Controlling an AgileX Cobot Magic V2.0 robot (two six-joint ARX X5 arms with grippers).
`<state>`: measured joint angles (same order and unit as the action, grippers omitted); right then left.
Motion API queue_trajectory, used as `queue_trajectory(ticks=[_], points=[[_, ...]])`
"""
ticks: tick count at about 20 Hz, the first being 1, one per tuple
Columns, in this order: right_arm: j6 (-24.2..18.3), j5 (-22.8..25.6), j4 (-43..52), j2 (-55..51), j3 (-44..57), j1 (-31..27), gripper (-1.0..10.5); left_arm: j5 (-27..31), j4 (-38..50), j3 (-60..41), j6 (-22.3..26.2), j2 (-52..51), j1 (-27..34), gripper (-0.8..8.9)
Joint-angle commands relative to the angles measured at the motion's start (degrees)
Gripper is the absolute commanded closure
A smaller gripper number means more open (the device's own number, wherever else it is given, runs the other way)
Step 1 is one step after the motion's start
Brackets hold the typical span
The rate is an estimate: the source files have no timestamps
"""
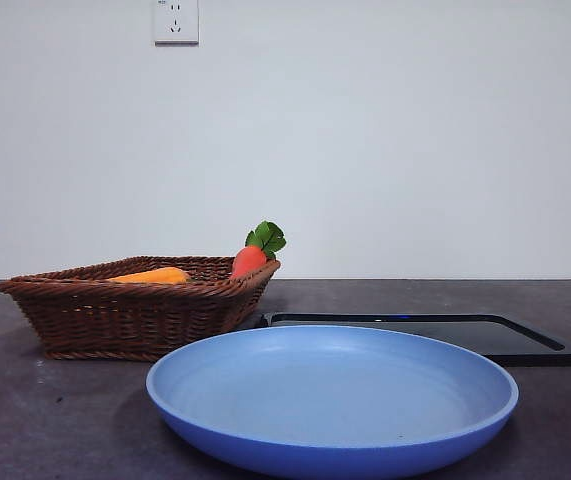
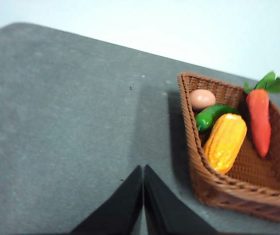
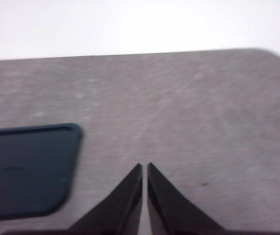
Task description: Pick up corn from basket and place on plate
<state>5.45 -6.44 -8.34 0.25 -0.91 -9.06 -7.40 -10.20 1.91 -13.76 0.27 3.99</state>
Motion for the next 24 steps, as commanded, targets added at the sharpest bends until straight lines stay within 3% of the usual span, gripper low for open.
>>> queue_trajectory(ticks=[1, 7, 17, 24], points=[[6.93, -1.99, 0.13, -0.04, 0.26, -0.07, 9.4, -0.07, -0.83, -1.33, -5.68, -0.11, 0.13, 8.10], [8.11, -2.89, 0.15, -0.04, 0.24, -0.07, 9.4, -0.09, -0.76, -1.20, -9.27, -0.09, 0.13, 8.10], [20.26, -14.25, -0.15, 0.02, -3.13, 0.04, 9.4, -7.06, -3.08, 5.42, -15.47, 0.46, 0.13, 8.09], [20.06, -16.28, -8.37, 1.92, -10.47, 1.11, 9.4, -13.00, -7.08, 12.39, -15.02, 5.44, 0.13, 8.09]])
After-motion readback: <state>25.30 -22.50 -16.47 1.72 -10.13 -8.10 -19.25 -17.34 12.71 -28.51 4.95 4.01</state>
